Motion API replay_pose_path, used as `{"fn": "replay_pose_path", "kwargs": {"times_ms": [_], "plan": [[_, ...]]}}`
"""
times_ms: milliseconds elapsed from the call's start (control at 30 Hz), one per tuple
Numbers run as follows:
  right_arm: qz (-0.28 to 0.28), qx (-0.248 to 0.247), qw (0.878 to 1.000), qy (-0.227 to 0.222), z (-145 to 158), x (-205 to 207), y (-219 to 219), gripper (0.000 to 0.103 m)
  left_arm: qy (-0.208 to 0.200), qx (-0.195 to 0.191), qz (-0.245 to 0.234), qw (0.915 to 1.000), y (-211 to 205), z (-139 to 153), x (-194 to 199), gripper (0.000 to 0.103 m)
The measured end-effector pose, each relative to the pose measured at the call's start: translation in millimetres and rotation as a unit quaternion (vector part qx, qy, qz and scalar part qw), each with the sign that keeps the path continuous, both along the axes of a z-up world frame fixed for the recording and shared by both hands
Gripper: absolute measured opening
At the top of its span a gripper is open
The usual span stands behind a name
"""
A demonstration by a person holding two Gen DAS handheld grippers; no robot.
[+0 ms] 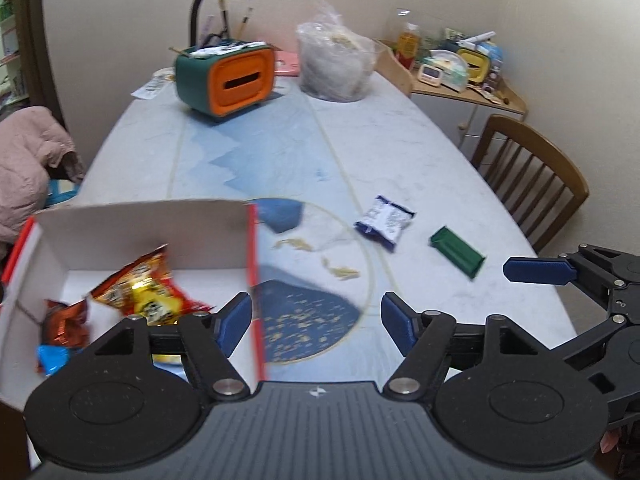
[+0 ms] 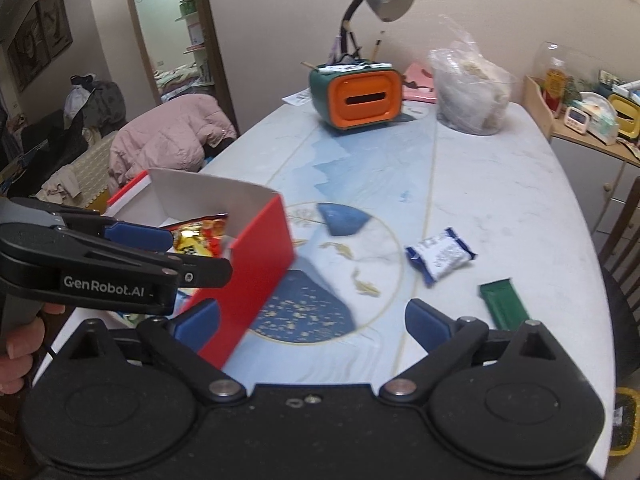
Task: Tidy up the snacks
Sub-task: 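Move the left gripper to the white-blue biscuit packet while the right gripper reaches the green bar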
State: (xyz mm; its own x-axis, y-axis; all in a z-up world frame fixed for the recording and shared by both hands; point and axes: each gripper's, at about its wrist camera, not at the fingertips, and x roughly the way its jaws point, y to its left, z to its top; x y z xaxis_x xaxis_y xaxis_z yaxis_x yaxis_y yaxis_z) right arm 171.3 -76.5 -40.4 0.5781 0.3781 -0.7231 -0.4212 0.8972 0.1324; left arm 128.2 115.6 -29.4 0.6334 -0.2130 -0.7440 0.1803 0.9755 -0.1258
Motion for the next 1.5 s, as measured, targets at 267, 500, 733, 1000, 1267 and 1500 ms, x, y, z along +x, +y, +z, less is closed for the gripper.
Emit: {"fn": "replay_pose_path", "kwargs": {"times_ms": [267,500,733,1000,1267,1500], "plan": [[-0.026,-0.016,1.000,-0.003,-7.4,12.8,-54.5,0.103,0.006,0.003,-0.030,0.9995,-48.3,-7.1,28.1,0.072],[-0.039,-0.034,0.999,0.007,-20.5,31.3,-96.6,0.103,0.028,0.007,-0.068,0.9973,-86.8,-18.4,57.8,0.072],[-0.019,-0.046,0.998,0.024,-40.0,52.2,-123.0,0.102,0.047,0.029,-0.121,0.9912,-122.9,-37.6,92.3,0.072],[-0.014,-0.045,0.998,0.046,-69.5,82.6,-136.6,0.102,0.072,0.050,-0.155,0.9841,-144.3,-65.7,143.5,0.072],[-0.020,-0.050,0.996,0.070,-100.9,117.7,-140.2,0.098,0.107,0.058,-0.166,0.9785,-149.3,-98.3,194.4,0.072],[-0.017,-0.059,0.995,0.080,-122.9,138.2,-136.1,0.092,0.134,0.058,-0.164,0.9756,-149.5,-125.8,221.5,0.072]]}}
